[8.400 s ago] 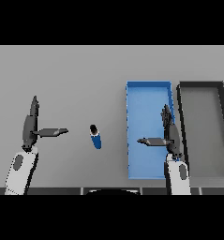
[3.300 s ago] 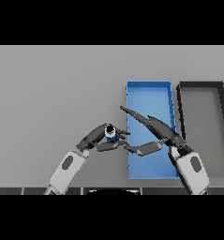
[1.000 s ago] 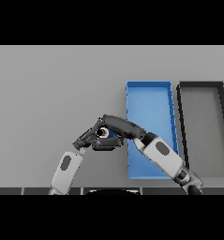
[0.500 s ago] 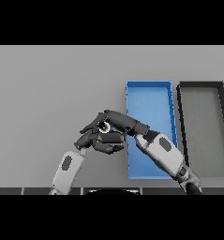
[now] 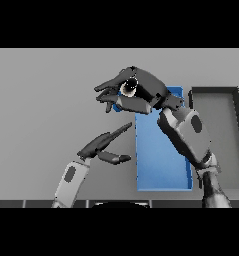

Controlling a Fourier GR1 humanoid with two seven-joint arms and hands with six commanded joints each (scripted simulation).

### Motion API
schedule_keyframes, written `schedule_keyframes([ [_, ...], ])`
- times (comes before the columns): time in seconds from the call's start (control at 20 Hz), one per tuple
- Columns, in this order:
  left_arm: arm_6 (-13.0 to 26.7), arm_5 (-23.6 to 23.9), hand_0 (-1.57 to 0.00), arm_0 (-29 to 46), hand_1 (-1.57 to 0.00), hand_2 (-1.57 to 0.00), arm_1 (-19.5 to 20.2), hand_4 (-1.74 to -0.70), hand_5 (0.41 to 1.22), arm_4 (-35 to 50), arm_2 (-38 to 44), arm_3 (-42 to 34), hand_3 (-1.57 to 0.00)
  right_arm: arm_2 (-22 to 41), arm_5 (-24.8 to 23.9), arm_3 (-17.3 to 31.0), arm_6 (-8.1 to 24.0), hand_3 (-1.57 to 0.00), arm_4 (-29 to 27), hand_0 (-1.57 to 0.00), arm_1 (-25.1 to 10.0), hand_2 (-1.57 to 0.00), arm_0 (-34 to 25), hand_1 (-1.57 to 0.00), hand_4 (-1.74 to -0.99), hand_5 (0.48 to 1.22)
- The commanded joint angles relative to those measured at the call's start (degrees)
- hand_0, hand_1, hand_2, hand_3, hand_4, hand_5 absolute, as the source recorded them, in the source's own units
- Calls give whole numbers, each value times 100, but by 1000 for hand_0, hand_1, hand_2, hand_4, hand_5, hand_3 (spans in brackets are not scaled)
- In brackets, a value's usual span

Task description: Pick up the blue pipe and place it into the blue bin.

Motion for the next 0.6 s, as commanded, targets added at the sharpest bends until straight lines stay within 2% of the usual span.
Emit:
schedule_keyframes([
  [0.0,-23,-6,-1,36,-1,-1,30,-898,430,-13,-16,-60,0,-118,-87,189,4,-1571,101,-1571,-152,-1571,-173,-1571,-1741,1221],
  [0.15,66,-23,0,-44,0,0,72,-890,421,30,62,-58,0,-393,-156,885,28,-1571,252,-1571,-477,-1571,-349,-1571,-1741,1221],
  [0.3,-10,3,1,-21,1,1,89,-882,411,-35,16,-113,1,-590,-42,1500,-98,-1571,513,-1571,-884,-1571,-266,-1571,-1741,1221],
  [0.4,-73,68,1,-33,1,1,104,-874,413,-143,3,-21,1,-634,22,1667,-147,-1571,546,-1571,-1031,-1571,38,-1571,-1741,1221],
  [0.45,-167,30,1,27,1,1,148,-871,415,-100,13,-71,1,-645,-102,1585,-80,-1571,516,-1571,-1067,-1571,280,-1571,-1741,1221],
  [0.55,-92,22,1,22,1,1,134,-867,419,-88,6,-76,1,-633,-164,1519,-15,-1571,515,-1571,-1163,-1571,722,-1571,-1741,1221],
])
